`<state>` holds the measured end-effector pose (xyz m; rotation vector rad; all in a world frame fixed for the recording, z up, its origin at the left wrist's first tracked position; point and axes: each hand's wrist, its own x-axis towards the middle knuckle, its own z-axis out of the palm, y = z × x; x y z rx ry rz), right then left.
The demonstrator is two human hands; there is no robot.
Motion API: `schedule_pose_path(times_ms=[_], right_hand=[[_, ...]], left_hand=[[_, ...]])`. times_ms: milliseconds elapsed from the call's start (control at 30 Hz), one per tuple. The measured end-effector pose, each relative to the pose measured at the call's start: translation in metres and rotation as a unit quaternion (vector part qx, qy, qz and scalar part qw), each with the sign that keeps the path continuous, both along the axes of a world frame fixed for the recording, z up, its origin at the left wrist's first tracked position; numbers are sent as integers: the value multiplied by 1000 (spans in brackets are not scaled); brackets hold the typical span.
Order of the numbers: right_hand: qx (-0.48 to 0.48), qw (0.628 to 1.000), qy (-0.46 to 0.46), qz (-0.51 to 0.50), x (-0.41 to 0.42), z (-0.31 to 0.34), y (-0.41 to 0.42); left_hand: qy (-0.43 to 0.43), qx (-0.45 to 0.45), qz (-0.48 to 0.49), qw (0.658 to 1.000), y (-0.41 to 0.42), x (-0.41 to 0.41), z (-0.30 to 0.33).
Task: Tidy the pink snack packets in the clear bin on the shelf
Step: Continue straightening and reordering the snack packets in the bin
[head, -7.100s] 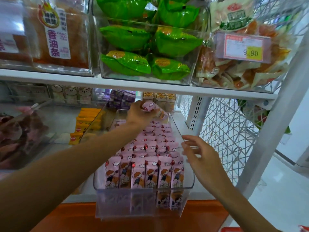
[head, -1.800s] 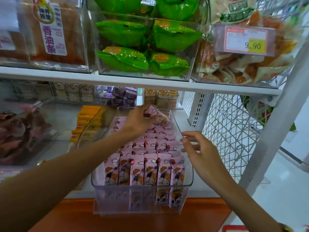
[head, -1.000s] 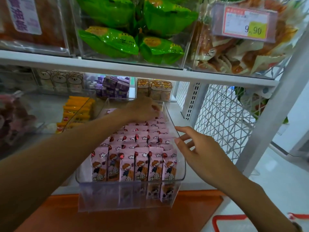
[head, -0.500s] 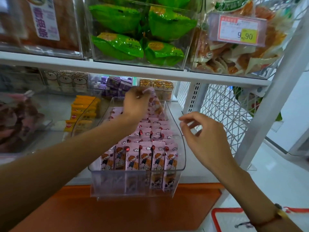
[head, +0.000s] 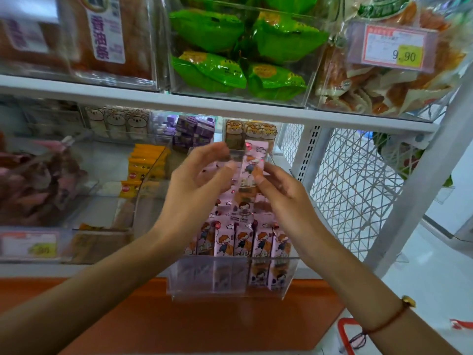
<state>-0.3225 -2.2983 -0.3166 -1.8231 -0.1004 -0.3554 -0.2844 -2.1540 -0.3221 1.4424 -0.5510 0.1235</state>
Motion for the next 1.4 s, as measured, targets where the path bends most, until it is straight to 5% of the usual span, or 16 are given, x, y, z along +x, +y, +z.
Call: schedule_pose_path(times_ms=[167, 333, 467, 600, 800, 1033, 1167, 1233, 1400], right_hand=[[90, 995, 45, -21, 3, -4, 0], [85, 992, -39, -82, 1, -1, -1], [96, 995, -11, -3, 0, 0, -3], [43, 991, -98, -79, -2, -6, 1], [20, 991, -104, -84, -5, -3, 0], [115, 991, 44, -60, -4, -3, -9], [106, 990, 75, -51, -3, -5, -9], [97, 993, 59, -43, -2, -4, -9], [43, 997, -38, 42, -7, 0, -11]], left_hand=[[-94, 181, 70, 976, -3, -5, -15], [-101, 138, 30, 985, -1, -2, -14], [-96, 138, -25, 986, 1, 3, -13], [-117, 197, -6, 973, 0, 3, -19], [-102, 143, 39, 984, -1, -2, -15], [118, 147, -112, 976, -1, 0, -4], [155, 132, -136, 969, 2, 1, -4], [129, 131, -134, 974, 3, 2, -5], [-96, 164, -23, 981, 8, 8, -7]])
